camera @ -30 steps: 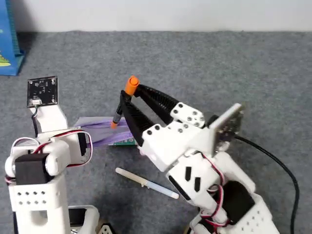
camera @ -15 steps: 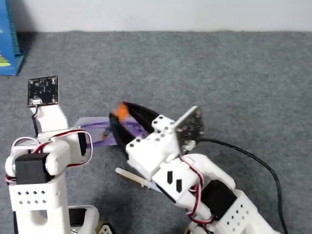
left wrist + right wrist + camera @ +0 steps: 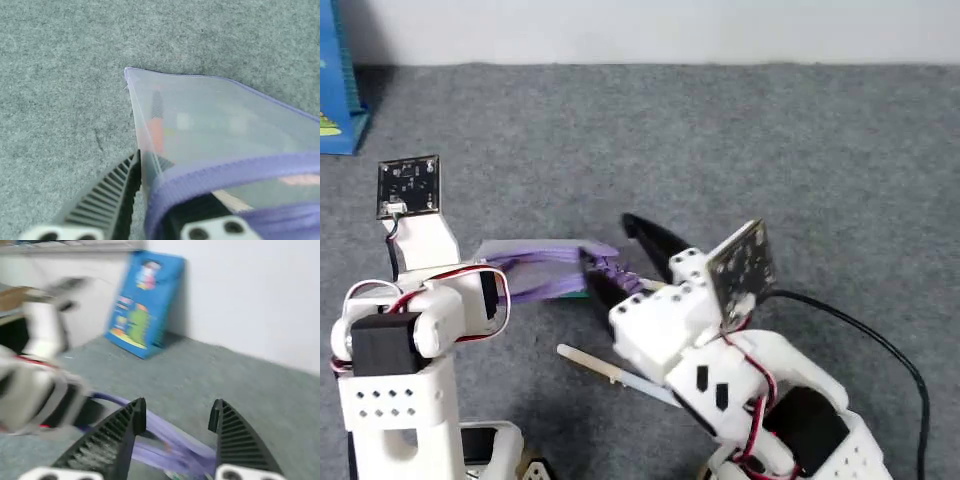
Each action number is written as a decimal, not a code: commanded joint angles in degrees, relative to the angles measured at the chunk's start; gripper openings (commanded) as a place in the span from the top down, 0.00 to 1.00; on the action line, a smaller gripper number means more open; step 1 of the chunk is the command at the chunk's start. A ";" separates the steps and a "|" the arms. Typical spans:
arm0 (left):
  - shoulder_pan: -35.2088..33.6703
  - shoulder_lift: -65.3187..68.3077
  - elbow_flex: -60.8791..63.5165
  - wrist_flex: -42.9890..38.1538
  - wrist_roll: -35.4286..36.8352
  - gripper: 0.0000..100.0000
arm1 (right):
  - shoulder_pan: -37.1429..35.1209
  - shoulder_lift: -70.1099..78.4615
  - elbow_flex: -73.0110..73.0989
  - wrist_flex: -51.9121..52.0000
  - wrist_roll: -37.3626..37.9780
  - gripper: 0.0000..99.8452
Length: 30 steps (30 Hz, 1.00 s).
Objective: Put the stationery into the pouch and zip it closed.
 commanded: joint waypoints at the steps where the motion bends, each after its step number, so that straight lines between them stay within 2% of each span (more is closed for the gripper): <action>1: -3.25 0.44 -2.42 0.35 -0.18 0.99 | 6.64 0.40 -2.81 5.49 -2.64 0.80; 7: -7.12 0.44 -2.51 0.35 -0.44 0.99 | 12.00 7.43 2.29 9.63 -2.46 0.80; 13: -7.03 0.44 -2.15 0.44 -0.44 0.99 | 14.99 24.75 5.63 9.36 1.14 0.80; 21: -7.03 0.44 -2.07 0.44 -0.44 0.99 | 17.71 46.11 5.63 0.66 7.91 0.80; 30: -6.86 0.44 -2.33 0.44 -0.44 0.99 | 17.63 57.10 5.63 -6.73 11.43 0.80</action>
